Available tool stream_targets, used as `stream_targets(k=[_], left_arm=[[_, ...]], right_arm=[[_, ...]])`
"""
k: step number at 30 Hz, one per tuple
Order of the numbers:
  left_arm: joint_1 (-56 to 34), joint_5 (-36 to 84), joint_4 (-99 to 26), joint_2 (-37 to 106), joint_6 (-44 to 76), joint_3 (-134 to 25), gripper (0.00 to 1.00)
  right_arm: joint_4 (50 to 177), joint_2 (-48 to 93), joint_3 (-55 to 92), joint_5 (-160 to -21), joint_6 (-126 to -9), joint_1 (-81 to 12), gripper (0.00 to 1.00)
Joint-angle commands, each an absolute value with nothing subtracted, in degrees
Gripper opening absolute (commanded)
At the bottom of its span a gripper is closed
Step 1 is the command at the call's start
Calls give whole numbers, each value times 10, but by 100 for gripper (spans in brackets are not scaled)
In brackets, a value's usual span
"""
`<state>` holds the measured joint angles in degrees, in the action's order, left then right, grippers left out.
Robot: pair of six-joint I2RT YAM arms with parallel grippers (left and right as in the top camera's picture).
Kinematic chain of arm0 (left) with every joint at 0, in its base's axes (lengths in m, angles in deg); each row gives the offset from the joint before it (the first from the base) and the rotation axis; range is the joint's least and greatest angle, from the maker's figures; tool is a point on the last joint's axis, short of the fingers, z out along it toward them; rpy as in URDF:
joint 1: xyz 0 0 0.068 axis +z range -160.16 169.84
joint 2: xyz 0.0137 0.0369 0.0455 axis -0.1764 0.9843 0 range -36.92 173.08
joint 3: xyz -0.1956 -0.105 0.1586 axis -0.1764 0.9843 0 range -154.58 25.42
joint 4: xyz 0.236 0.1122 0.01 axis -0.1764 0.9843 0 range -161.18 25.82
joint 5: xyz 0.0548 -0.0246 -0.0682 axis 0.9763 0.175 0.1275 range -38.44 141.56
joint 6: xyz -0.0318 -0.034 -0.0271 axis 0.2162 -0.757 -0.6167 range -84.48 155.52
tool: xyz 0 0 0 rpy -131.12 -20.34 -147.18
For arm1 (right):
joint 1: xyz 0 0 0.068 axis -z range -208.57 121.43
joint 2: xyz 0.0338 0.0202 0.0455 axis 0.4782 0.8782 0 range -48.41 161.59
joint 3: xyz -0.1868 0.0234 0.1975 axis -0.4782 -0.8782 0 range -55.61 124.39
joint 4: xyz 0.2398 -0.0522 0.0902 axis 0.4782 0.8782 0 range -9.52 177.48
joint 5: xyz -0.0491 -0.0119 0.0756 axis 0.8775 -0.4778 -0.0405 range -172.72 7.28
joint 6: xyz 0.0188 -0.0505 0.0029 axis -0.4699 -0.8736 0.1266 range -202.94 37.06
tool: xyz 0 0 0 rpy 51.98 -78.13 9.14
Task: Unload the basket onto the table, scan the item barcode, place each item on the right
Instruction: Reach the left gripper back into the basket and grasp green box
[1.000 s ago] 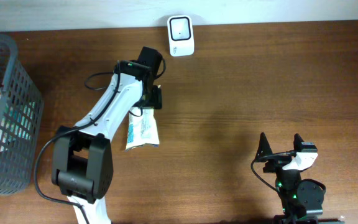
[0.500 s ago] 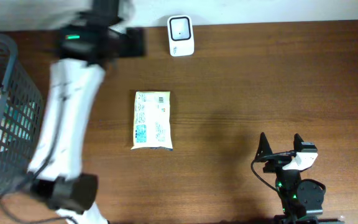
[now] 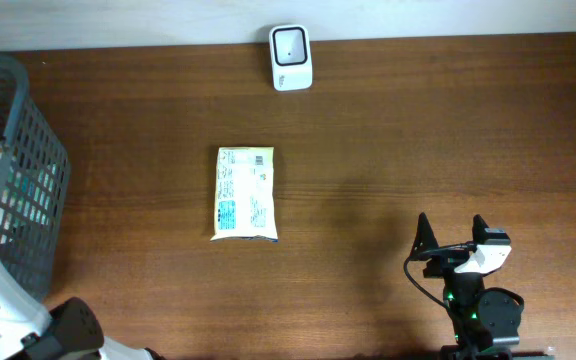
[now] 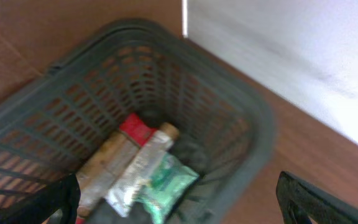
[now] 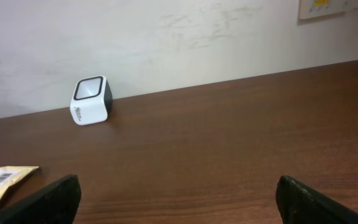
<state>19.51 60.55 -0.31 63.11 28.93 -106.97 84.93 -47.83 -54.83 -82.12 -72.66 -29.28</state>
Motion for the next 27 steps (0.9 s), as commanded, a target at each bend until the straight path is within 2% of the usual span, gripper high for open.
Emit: stream_targets(k=[1,3,5,10,18,27], left_arm=[[236,591,-27,660,378,-1031,97],[254,557,-31,678,394,-1022,95],[271,517,-29,705,425,-1012,87],[277,513,-17,775,459,-989,72],[307,512,-47,815,482,-911,72],[320,474,-173,838,535,-786,69]], right_arm=[[850,-481,-553,-820,-729,-297,98],[850,-481,-553,-820,-729,-297,99],[850,-481,-553,-820,-729,-297,99],[850,-481,-553,-820,-729,-297,98],[850,-481,-553,-820,-729,-297,99],[850,-481,-553,-820,-729,-297,99]])
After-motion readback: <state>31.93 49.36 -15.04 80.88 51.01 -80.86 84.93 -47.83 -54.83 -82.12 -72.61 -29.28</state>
